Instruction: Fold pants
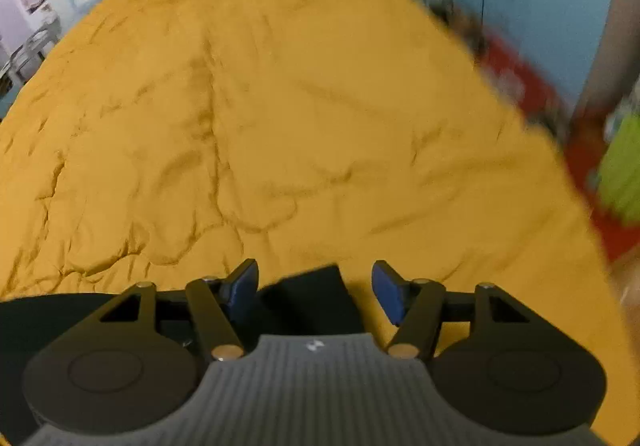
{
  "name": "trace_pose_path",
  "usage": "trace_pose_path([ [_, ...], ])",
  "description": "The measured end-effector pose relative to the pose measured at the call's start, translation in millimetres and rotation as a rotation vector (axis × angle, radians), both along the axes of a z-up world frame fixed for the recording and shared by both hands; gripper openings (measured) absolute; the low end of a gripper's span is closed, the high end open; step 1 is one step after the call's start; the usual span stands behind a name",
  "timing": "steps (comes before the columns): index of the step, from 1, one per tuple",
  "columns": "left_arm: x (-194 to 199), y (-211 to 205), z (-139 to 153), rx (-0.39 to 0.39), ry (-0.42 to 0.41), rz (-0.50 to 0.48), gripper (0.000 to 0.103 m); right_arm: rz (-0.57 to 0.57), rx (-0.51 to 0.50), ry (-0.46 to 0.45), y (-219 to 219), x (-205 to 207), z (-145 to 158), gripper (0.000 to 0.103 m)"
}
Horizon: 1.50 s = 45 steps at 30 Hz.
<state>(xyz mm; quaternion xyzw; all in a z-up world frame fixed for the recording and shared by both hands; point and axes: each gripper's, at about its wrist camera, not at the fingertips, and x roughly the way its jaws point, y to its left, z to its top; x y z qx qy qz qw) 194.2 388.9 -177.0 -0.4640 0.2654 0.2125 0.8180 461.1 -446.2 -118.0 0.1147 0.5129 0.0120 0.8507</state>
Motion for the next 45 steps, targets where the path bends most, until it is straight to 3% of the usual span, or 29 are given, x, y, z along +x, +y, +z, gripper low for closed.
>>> trace_pose_path([
  [1, 1.1, -0.5, -0.8, 0.004, 0.003, 0.000, 0.031, 0.011, 0.004, -0.003, 1.0, -1.5, -2.1, 0.032],
  [4, 3.0, -5.0, -0.8, 0.021, 0.010, 0.003, 0.031, 0.075, 0.003, -0.127, 6.8, -9.7, 13.1, 0.026],
  [7, 5.9, -6.8, -1.4, 0.035, 0.021, 0.000, 0.031, -0.003, 0.122, -0.254, -15.1, -15.7, 26.6, 0.024],
  [9, 7.4, -8.3, -1.0, 0.039, 0.026, 0.002, 0.031, -0.052, 0.134, -0.236, -26.4, -15.5, 17.2, 0.022],
  [13, 4.4, -7.4, -1.3, 0.028, 0.021, 0.006, 0.031, -0.026, -0.026, -0.104, -15.2, -9.8, -14.1, 0.023],
  [15, 2.0, -5.6, -2.5, 0.013, 0.013, 0.010, 0.031, -0.049, -0.096, -0.133, -11.7, -17.1, -8.7, 0.032],
  [18, 1.3, -3.9, -3.6, -0.001, 0.009, 0.014, 0.030, -0.070, -0.218, -0.211, 0.1, -35.0, 16.3, 0.033],
  [21, 1.2, -3.3, -4.2, 0.010, 0.017, 0.015, 0.030, 0.013, -0.283, -0.303, 36.5, -49.7, 36.5, 0.033],
  [25, 1.8, -3.6, -2.6, 0.013, 0.017, 0.016, 0.030, 0.224, -0.171, -0.326, 97.9, -85.5, 50.4, 0.033],
  [31, 9.5, 0.4, 2.7, 0.011, 0.033, -0.016, 0.032, 0.431, -0.032, -0.255, 174.3, -131.6, 19.6, 0.033],
  [33, 14.5, 5.8, 6.8, -0.004, 0.032, -0.022, 0.036, 0.473, -0.033, -0.235, 185.7, -143.1, 7.3, 0.033],
  [36, 16.0, 13.9, 9.5, -0.037, -0.002, -0.013, 0.039, 0.529, -0.202, -0.231, 193.9, -164.8, -12.7, 0.033],
  [40, 17.4, 30.1, 11.6, -0.068, -0.027, 0.036, 0.038, 0.424, -0.220, -0.214, 176.8, -174.0, -6.3, 0.033],
  [42, 16.0, 41.0, 14.0, -0.084, -0.058, 0.070, 0.027, 0.414, -0.282, -0.224, 182.2, -179.5, 1.5, 0.034],
  [43, 13.3, 45.4, 17.8, -0.081, -0.093, 0.082, 0.016, 0.421, -0.310, -0.234, 184.3, -181.9, 6.0, 0.035],
  [45, -3.0, 52.4, 30.2, -0.057, -0.243, 0.130, 0.013, 0.445, -0.316, -0.240, 189.0, -187.5, 12.3, 0.036],
])
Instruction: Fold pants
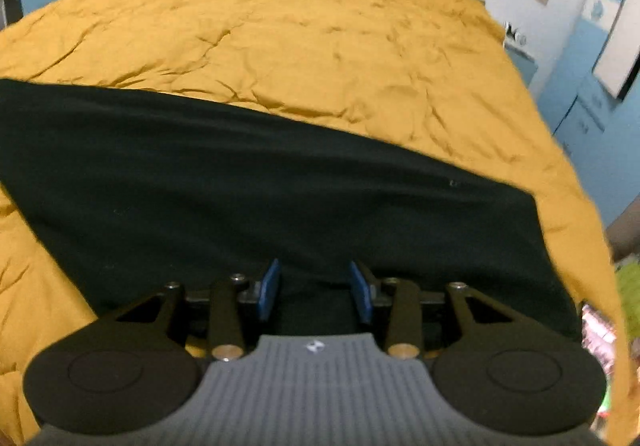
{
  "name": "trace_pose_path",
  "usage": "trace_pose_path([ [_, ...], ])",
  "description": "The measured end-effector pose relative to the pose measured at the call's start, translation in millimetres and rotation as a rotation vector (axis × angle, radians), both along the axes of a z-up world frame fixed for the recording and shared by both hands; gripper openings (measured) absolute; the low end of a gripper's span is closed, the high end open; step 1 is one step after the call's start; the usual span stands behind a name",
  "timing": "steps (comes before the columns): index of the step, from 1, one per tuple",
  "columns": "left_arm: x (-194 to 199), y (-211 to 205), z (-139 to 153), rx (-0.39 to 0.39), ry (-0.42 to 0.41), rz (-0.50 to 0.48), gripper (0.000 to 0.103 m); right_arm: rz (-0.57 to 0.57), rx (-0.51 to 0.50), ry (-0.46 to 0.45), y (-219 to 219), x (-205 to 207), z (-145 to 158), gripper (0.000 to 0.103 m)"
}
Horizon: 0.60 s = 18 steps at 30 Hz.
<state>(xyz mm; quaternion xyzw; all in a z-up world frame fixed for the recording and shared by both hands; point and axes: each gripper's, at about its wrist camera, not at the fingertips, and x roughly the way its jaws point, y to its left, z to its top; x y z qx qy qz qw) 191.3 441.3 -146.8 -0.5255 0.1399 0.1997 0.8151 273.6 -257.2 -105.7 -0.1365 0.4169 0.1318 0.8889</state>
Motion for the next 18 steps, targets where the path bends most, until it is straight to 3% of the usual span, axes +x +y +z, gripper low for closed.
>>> trace_pose_path([
  [1, -9.2, 2.7, 4.5, 0.006, -0.028, 0.044, 0.014, 0.005, 0.007, 0.003, 1.9, -0.6, 0.2, 0.036],
  [3, -16.4, 5.8, 2.9, -0.009, 0.031, 0.079, 0.021, 0.001, 0.021, 0.010, 2.4, -0.7, 0.1, 0.036],
  [4, -16.4, 7.1, -1.5, -0.023, 0.068, 0.060, 0.026, -0.003, 0.025, 0.012, 4.3, -4.2, -0.7, 0.036],
  [7, -19.7, 2.9, -16.1, -0.043, 0.146, 0.020, 0.026, -0.003, 0.029, 0.014, 12.8, -2.8, -5.1, 0.036],
  [13, -25.6, -24.3, -33.1, -0.058, 0.129, -0.055, 0.037, 0.021, 0.049, -0.003, 26.1, -8.9, 1.7, 0.037],
  [18, -22.5, -33.3, -26.6, -0.076, 0.102, -0.073, 0.057, 0.063, 0.181, -0.008, 50.8, -9.9, 10.1, 0.037],
])
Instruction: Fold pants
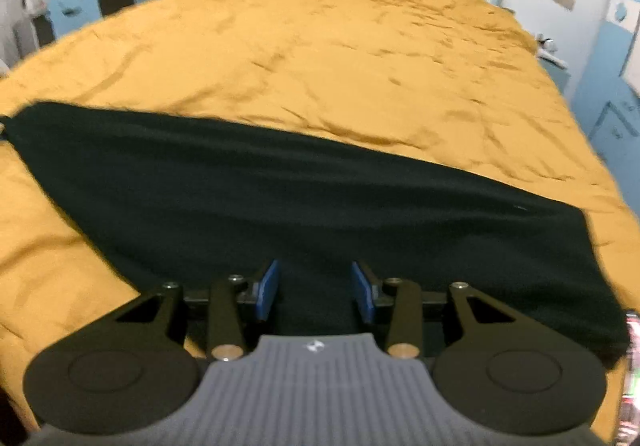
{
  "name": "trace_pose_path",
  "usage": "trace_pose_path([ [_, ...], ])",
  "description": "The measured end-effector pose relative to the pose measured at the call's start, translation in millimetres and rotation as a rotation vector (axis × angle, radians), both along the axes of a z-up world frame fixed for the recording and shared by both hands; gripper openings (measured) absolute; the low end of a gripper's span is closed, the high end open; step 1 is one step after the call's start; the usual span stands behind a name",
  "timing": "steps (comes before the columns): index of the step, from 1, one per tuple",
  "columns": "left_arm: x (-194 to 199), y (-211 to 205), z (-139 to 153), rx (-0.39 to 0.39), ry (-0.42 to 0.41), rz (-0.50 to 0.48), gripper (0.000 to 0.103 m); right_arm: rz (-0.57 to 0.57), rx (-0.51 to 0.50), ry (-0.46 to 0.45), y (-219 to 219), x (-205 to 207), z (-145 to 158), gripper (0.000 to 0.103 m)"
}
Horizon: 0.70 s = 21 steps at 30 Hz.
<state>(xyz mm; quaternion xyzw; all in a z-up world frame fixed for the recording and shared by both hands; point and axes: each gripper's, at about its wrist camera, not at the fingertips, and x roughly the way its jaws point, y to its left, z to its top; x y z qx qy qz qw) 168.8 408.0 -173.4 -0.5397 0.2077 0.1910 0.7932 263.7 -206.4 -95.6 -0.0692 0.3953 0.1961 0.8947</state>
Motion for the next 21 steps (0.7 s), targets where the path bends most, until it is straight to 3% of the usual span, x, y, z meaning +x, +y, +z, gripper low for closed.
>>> trace_pose_path([
  [5, -3.3, -10.7, 7.6, 0.022, 0.015, 0.024, 0.059, 0.059, 0.089, -0.018, 49.8, 4.9, -2.2, 0.037],
  [9, 5.7, -18.4, 12.0, 0.102, 0.113, -0.027, 0.060, 0.084, 0.111, -0.011, 100.0, 15.0, -5.5, 0.037],
  [14, 14.8, -20.9, 5.6, 0.123, 0.181, -0.062, 0.064, 0.129, 0.147, -0.011, 167.6, 34.5, -4.8, 0.037],
  [17, 15.7, -18.9, 5.5, 0.097, 0.172, -0.060, 0.076, 0.124, 0.112, 0.033, 206.8, 62.4, -13.0, 0.036],
  [21, 12.2, -20.2, 5.2, 0.100, 0.174, -0.086, 0.078, 0.052, 0.120, 0.026, 235.1, 110.0, -11.0, 0.036],
])
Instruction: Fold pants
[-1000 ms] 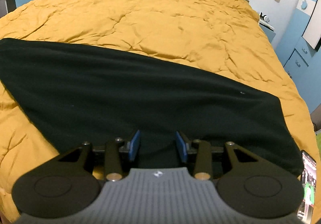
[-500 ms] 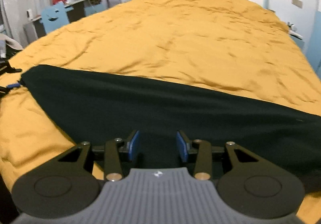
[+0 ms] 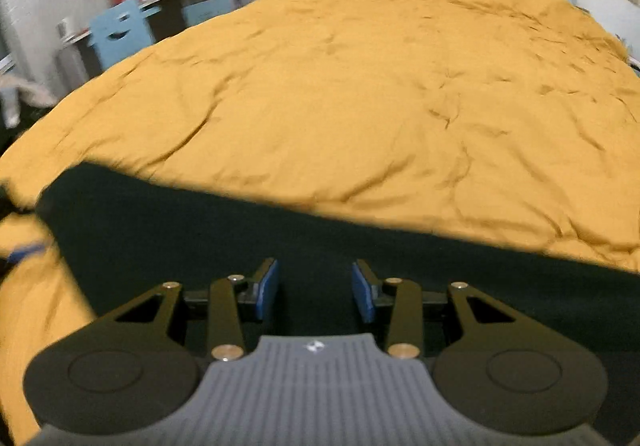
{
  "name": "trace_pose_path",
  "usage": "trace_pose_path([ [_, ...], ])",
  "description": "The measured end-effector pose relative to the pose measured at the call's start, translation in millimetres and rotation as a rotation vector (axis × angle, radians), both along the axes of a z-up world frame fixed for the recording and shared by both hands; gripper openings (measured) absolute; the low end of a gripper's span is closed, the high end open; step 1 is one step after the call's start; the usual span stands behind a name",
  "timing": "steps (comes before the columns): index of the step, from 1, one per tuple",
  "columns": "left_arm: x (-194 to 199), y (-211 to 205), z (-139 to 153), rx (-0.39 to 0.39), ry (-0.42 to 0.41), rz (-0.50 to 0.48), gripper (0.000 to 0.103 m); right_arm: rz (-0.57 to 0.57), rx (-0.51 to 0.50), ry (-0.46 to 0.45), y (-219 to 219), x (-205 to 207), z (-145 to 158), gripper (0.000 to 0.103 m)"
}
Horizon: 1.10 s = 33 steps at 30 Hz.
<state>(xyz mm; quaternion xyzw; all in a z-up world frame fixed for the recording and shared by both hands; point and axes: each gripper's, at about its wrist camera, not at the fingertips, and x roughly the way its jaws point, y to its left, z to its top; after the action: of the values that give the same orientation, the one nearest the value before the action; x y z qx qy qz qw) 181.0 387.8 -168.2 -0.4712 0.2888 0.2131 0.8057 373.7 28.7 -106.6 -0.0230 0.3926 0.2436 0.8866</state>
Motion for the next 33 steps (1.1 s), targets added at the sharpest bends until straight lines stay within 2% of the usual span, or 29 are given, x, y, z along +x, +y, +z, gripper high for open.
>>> trace_pose_path([
  [2, -2.7, 0.6, -1.5, 0.003, -0.006, -0.018, 0.078, 0.059, -0.036, -0.020, 10.6, 17.5, 4.3, 0.036],
  [7, -2.6, 4.3, -2.6, -0.014, -0.028, -0.057, 0.078, 0.383, -0.198, -0.024, 16.7, 42.5, -5.8, 0.036],
  [12, -4.0, 7.2, -4.9, -0.031, -0.047, -0.071, 0.078, 0.504, -0.229, 0.065, 0.8, 66.9, -17.0, 0.036],
  [14, -4.1, 9.2, -5.3, -0.045, -0.049, -0.070, 0.078, 0.556, -0.237, 0.106, -4.2, 68.5, -25.3, 0.024],
  [15, -4.2, 10.1, -5.5, -0.051, -0.051, -0.070, 0.078, 0.569, -0.234, 0.112, -5.8, 67.5, -28.3, 0.022],
  [16, -3.8, 11.0, -5.9, -0.057, -0.053, -0.069, 0.078, 0.570, -0.232, 0.102, -7.9, 66.6, -29.7, 0.015],
  [17, -3.8, 11.5, -6.6, -0.062, -0.056, -0.068, 0.078, 0.567, -0.233, 0.089, -8.2, 67.0, -30.0, 0.000],
  [19, -4.2, 11.5, -7.5, -0.064, -0.059, -0.068, 0.078, 0.558, -0.226, 0.051, -9.8, 66.5, -27.6, 0.000],
  [22, -4.2, 11.5, -7.9, -0.058, -0.059, -0.069, 0.078, 0.476, -0.186, -0.003, -13.7, 72.0, -22.9, 0.000],
  [27, -4.5, 9.4, -7.6, -0.045, -0.060, -0.067, 0.078, 0.377, -0.260, -0.064, -6.6, 62.9, -30.4, 0.000],
  [28, -4.6, 9.5, -7.5, -0.045, -0.060, -0.068, 0.078, 0.345, -0.251, -0.064, -8.0, 62.3, -28.5, 0.005],
  [30, -4.6, 9.5, -7.3, -0.049, -0.060, -0.067, 0.078, 0.284, -0.191, -0.074, -13.4, 56.5, -20.1, 0.023],
  [31, -4.9, 9.8, -7.2, -0.055, -0.061, -0.064, 0.078, 0.269, -0.167, -0.093, -13.6, 47.3, -13.7, 0.026],
  [33, -5.1, 10.2, -7.1, -0.069, -0.068, -0.053, 0.080, 0.300, -0.121, -0.109, -8.6, 22.5, -3.2, 0.026],
])
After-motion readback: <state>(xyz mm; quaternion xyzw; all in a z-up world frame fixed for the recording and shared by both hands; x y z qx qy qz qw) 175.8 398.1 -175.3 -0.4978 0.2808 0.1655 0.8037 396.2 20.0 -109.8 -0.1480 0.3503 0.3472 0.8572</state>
